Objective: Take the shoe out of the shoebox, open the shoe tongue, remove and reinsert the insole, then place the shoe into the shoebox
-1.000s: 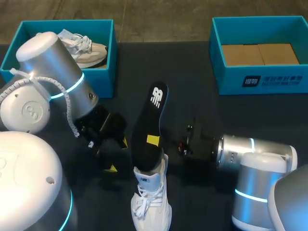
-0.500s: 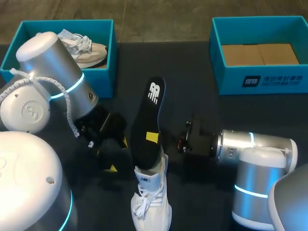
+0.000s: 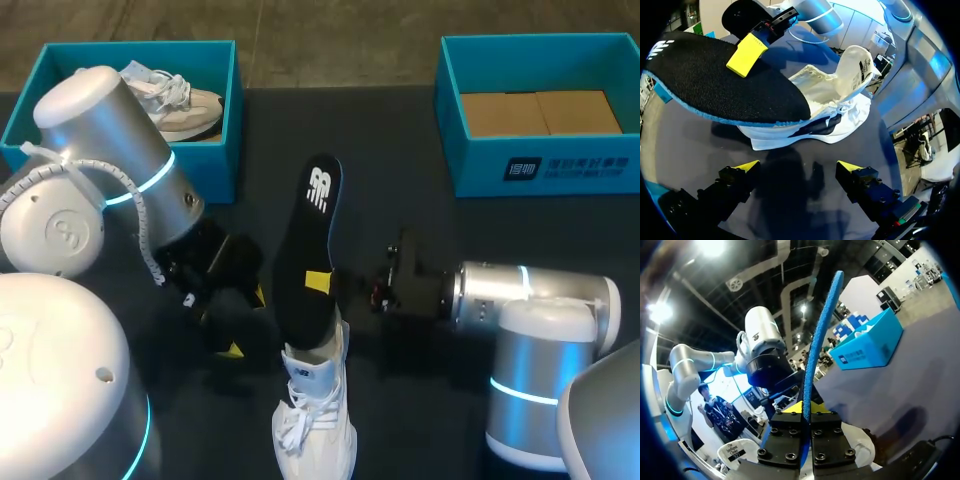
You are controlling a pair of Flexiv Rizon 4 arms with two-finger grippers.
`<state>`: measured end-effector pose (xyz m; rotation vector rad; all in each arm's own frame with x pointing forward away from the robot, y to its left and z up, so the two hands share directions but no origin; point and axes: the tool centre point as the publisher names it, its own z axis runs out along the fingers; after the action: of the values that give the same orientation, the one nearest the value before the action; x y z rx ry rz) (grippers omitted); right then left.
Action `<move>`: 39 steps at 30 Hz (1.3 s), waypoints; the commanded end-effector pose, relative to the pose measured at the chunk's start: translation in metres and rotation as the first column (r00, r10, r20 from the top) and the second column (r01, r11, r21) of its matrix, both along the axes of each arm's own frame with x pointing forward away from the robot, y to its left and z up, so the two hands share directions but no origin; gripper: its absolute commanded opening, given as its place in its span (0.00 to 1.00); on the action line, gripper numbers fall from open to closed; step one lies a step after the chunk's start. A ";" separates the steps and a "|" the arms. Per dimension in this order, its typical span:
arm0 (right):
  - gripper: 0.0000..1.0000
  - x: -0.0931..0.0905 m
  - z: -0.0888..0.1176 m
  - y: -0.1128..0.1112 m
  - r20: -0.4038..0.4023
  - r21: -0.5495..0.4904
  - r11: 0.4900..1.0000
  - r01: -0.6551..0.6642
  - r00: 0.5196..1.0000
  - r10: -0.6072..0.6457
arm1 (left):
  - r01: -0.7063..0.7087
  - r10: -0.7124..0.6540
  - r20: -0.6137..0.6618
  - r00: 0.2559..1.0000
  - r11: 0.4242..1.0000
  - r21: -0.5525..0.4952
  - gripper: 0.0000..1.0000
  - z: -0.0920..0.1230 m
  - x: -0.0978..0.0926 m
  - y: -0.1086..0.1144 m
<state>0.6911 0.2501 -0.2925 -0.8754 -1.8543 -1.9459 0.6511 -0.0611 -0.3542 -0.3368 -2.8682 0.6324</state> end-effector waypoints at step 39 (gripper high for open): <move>0.00 0.004 -0.004 -0.006 0.004 -0.080 0.995 0.064 0.998 -0.064 | 0.000 0.000 0.001 1.000 1.000 0.000 1.00 -0.001 -0.001 0.000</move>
<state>0.6940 0.2402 -0.2962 -0.9670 -1.9344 -1.9274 0.6511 -0.0611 -0.3542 -0.3368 -2.8682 0.6324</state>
